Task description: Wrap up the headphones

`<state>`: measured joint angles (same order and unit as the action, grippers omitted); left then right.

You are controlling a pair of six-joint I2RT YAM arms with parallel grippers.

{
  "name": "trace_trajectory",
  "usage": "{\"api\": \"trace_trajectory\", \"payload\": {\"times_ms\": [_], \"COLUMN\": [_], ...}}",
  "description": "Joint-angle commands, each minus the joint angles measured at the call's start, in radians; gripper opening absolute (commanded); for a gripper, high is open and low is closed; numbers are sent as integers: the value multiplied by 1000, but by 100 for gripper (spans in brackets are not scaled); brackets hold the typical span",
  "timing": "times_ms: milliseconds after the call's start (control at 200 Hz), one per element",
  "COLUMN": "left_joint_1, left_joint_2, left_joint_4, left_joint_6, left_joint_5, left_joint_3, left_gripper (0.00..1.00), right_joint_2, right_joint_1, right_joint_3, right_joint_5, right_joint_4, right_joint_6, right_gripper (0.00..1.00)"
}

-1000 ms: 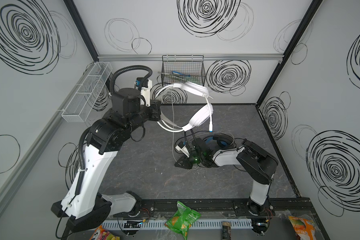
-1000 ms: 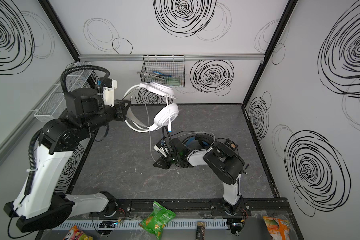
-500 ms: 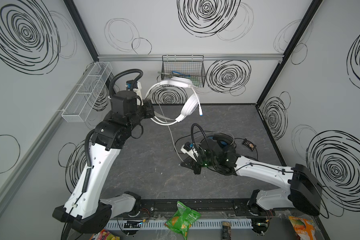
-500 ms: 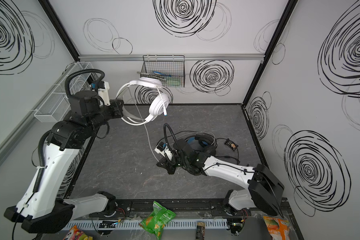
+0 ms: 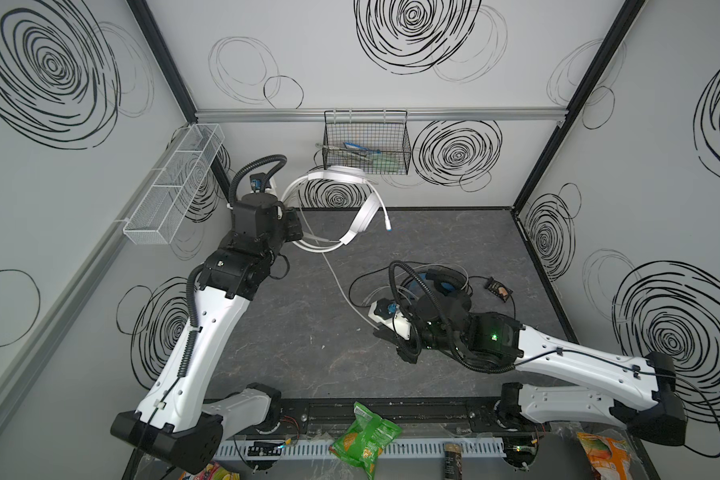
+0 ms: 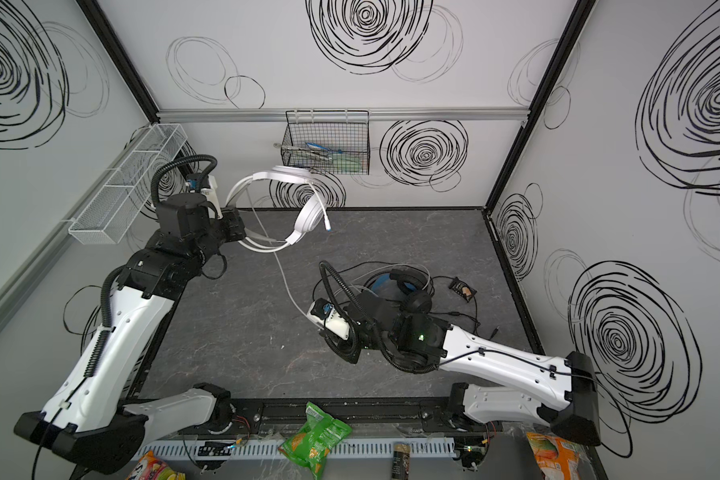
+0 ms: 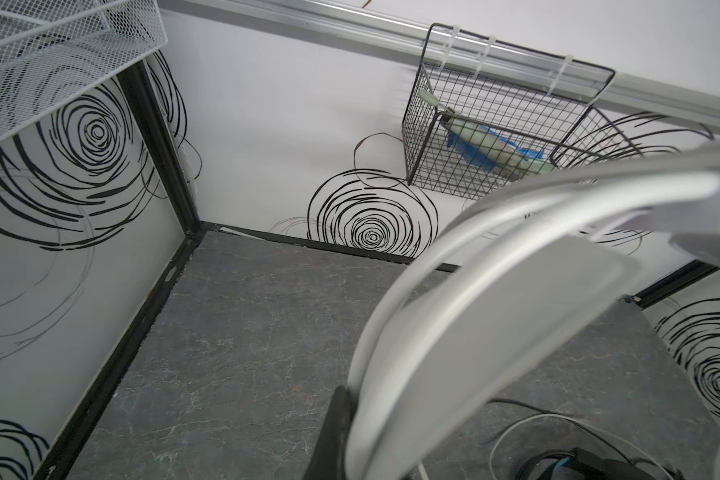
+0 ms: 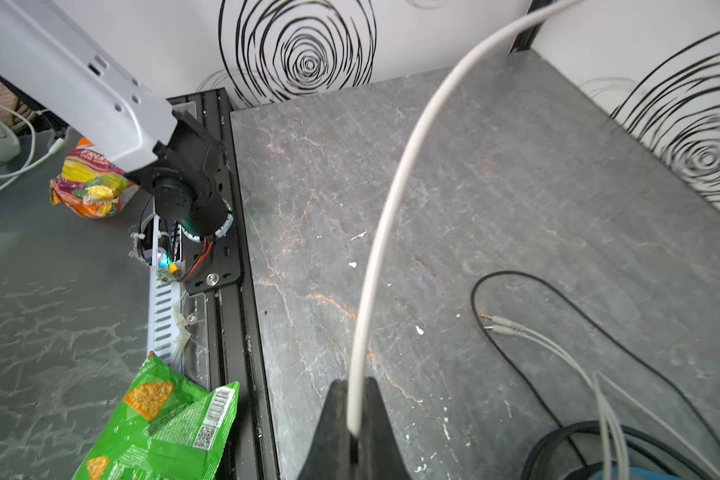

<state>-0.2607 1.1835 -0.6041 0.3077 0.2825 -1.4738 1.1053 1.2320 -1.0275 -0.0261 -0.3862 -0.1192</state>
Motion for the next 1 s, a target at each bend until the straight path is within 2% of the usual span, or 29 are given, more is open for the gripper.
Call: {"api": "trace_trajectory", "payload": {"times_ms": [0,175,355,635,996], "left_joint_1": [9,25,56,58,62], "left_joint_2": [-38,-53,-54,-64,-73], "left_joint_4": [146,156,180,187,199], "left_joint_6": [-19,-35,-32,-36,-27], "left_joint_5": [55,85,68,61,66], "left_joint_3": [29,86,146,190,253], "left_gripper": [0,0,0,0,0], "right_joint_2": [-20,-52,-65,-92,-116], "right_joint_1": [21,33,58,58,84], "right_joint_3": [-71,-146,-232,-263,-267], "right_joint_5": [104,141,213,313,313], "right_joint_4": [-147,-228,-307,-310,-328], "right_joint_6": [-76,-113,-133,-148,-138], "right_gripper": [0,0,0,0,0]}}
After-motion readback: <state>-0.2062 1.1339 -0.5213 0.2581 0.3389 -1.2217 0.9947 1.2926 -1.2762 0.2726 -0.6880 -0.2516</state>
